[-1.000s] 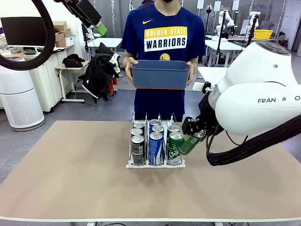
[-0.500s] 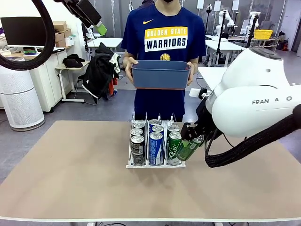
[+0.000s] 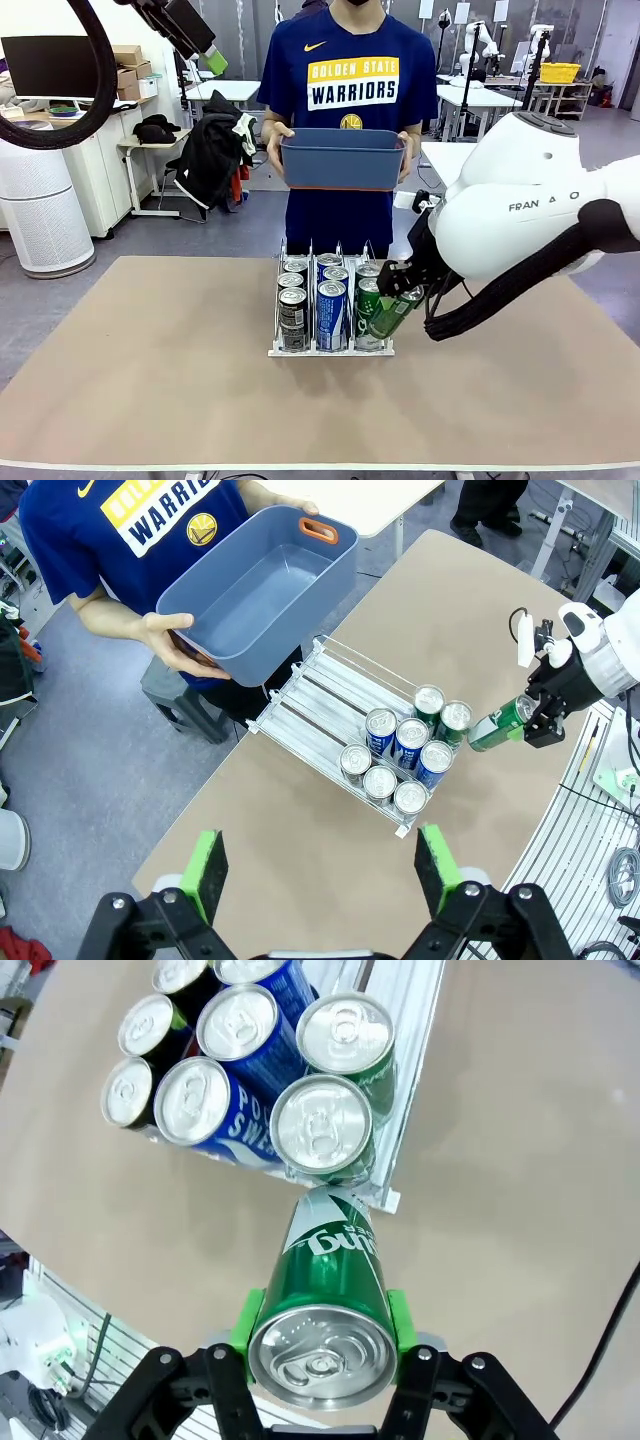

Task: Fill the beverage cans into the dispenser.
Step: Place the picked Sprite in the line of the Automatic Can Dispenser with the same cans.

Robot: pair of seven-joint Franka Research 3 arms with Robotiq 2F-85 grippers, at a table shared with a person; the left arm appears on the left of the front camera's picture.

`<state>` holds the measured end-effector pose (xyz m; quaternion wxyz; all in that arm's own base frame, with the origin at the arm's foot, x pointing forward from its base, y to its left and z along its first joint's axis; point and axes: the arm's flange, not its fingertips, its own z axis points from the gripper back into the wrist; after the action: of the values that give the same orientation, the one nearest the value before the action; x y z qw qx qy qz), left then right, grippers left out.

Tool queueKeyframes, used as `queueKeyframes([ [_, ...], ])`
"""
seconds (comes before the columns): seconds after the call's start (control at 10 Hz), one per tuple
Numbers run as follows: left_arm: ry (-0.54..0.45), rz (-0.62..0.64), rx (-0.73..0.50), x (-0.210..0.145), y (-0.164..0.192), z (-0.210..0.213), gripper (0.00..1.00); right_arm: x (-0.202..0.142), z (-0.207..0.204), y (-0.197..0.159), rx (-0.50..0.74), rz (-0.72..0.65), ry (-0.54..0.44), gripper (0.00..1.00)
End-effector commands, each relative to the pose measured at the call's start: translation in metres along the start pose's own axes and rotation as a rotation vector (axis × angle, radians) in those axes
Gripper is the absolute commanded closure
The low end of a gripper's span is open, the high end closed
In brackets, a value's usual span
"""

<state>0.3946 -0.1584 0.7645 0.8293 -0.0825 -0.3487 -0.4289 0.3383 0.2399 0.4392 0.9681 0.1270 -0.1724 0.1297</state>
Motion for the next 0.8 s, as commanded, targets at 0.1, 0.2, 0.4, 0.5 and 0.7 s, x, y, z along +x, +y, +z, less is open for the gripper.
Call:
queueKeyframes([
  [0.1, 0.000, 0.001, 0.000, -0.002, 0.000, 0.001, 0.00, 0.028, -0.010, -0.006, 0.056, 0.037, -0.110, 0.42],
  [0.2, 0.000, 0.001, 0.000, -0.002, 0.000, 0.001, 0.00, 0.034, -0.020, -0.003, 0.046, 0.029, -0.124, 0.42],
  [0.4, 0.000, 0.001, 0.000, -0.002, 0.000, 0.001, 0.00, 0.046, -0.028, -0.009, 0.019, 0.043, -0.141, 0.42],
  [0.5, 0.000, 0.001, 0.000, -0.002, 0.000, 0.001, 0.00, 0.049, -0.034, -0.008, 0.012, 0.041, -0.145, 0.42],
  [0.7, 0.000, 0.001, 0.000, -0.002, 0.000, 0.001, 0.00, 0.056, -0.046, -0.008, -0.003, 0.044, -0.091, 0.42],
])
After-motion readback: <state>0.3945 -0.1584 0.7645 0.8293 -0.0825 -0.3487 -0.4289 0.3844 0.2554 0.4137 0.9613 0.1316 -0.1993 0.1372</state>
